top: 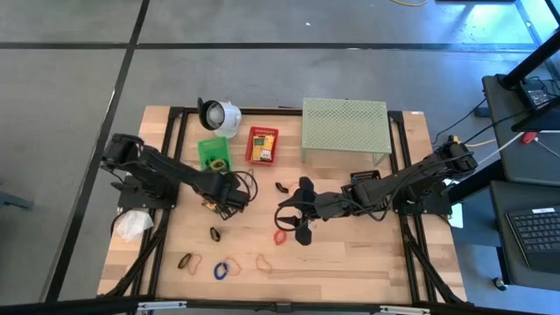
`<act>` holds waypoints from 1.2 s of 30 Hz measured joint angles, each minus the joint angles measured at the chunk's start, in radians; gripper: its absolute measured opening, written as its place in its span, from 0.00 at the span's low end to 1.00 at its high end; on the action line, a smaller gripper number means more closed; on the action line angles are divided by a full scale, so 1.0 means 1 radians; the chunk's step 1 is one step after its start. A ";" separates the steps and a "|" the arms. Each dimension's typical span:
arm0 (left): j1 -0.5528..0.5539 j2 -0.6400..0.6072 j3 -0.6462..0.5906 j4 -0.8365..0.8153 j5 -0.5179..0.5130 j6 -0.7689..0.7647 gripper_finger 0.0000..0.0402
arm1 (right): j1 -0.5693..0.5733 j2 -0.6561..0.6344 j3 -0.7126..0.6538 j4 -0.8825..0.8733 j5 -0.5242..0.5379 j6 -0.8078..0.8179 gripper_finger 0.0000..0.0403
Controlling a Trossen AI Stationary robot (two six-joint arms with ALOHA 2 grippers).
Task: Pick & Place Office Desk Supplies
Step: Put the crayons box into the red basket
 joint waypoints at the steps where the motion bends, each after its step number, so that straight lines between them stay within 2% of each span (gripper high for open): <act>1: 0.000 0.016 0.000 0.001 0.000 -0.003 0.59 | 0.000 0.000 0.000 0.000 -0.008 -0.002 0.51; 8: 0.001 0.088 0.000 0.006 0.004 -0.008 0.59 | 0.000 0.000 0.000 0.000 -0.011 -0.005 0.51; 20: 0.002 0.093 0.002 0.067 0.102 -0.001 0.59 | 0.001 0.000 0.000 0.005 -0.011 -0.004 0.51; 28: -0.002 0.093 0.002 0.238 0.192 0.040 0.59 | 0.001 0.000 0.000 0.007 -0.011 -0.001 0.50; 36: -0.002 0.093 0.001 0.267 0.188 0.043 0.59 | 0.001 0.000 0.000 0.008 -0.011 -0.001 0.50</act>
